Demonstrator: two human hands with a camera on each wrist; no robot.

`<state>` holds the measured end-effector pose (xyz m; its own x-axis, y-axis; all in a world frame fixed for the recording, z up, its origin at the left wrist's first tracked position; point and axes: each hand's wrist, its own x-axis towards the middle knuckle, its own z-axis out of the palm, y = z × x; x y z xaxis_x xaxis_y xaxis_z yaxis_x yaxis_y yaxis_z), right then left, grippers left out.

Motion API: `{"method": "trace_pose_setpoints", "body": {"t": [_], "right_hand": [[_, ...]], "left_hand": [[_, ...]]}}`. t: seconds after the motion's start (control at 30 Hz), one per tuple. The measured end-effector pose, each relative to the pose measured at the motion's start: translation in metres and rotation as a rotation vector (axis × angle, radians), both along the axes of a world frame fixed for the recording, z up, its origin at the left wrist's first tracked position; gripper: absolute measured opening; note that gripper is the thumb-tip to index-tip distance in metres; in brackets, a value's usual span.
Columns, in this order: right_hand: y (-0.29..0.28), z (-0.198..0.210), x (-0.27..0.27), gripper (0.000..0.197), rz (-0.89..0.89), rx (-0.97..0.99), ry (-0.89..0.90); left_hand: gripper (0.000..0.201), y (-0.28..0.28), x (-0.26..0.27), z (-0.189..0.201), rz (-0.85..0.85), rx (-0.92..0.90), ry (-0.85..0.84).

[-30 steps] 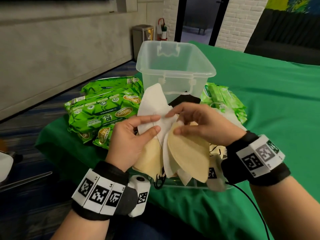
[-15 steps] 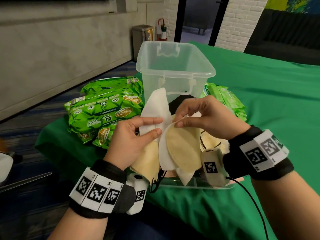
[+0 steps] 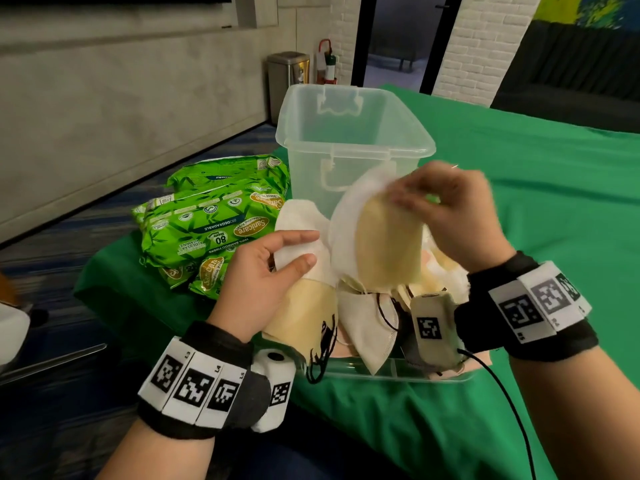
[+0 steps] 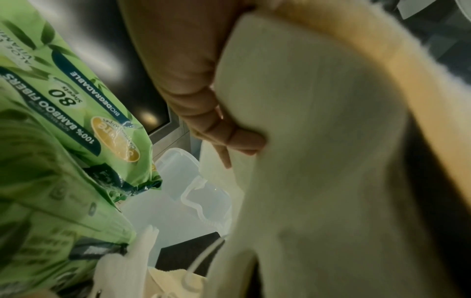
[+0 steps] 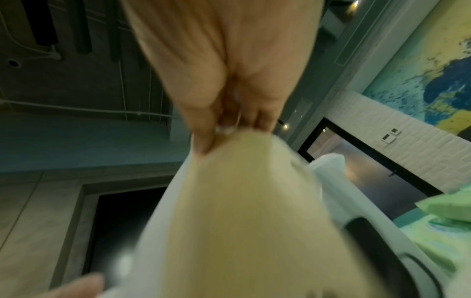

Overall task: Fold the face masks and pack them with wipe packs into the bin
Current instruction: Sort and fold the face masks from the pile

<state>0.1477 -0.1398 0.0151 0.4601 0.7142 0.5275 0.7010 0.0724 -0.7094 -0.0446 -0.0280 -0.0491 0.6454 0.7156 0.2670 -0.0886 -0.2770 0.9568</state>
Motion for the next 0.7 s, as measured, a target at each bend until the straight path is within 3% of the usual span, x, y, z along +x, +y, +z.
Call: {"method": "trace_pose_setpoints", "body": {"t": [0.1,0.17,0.27,0.37,0.57,0.7], "right_hand": [[-0.001,0.005,0.004,0.025,-0.152,0.325,-0.027],[0.001,0.003,-0.002,0.025,-0.119,0.361,0.001],[0.003,-0.007,-0.017,0.022,0.074,0.180,0.016],[0.005,-0.017,-0.029,0.012,0.242,-0.017,-0.061],[0.003,-0.023,-0.032,0.009,0.381,-0.225,-0.118],[0.004,-0.029,-0.033,0.008,0.432,-0.322,-0.162]], "left_hand": [[0.029,-0.001,0.001,-0.001,0.015,0.028,0.052],[0.026,-0.001,0.002,-0.002,0.029,0.024,0.062],[0.015,-0.001,0.005,-0.004,0.047,0.006,0.068],[0.020,0.001,0.005,-0.006,0.045,-0.031,0.064],[0.014,-0.002,0.005,-0.005,0.061,-0.153,0.023],[0.038,-0.005,0.006,0.003,0.037,-0.398,-0.086]]}}
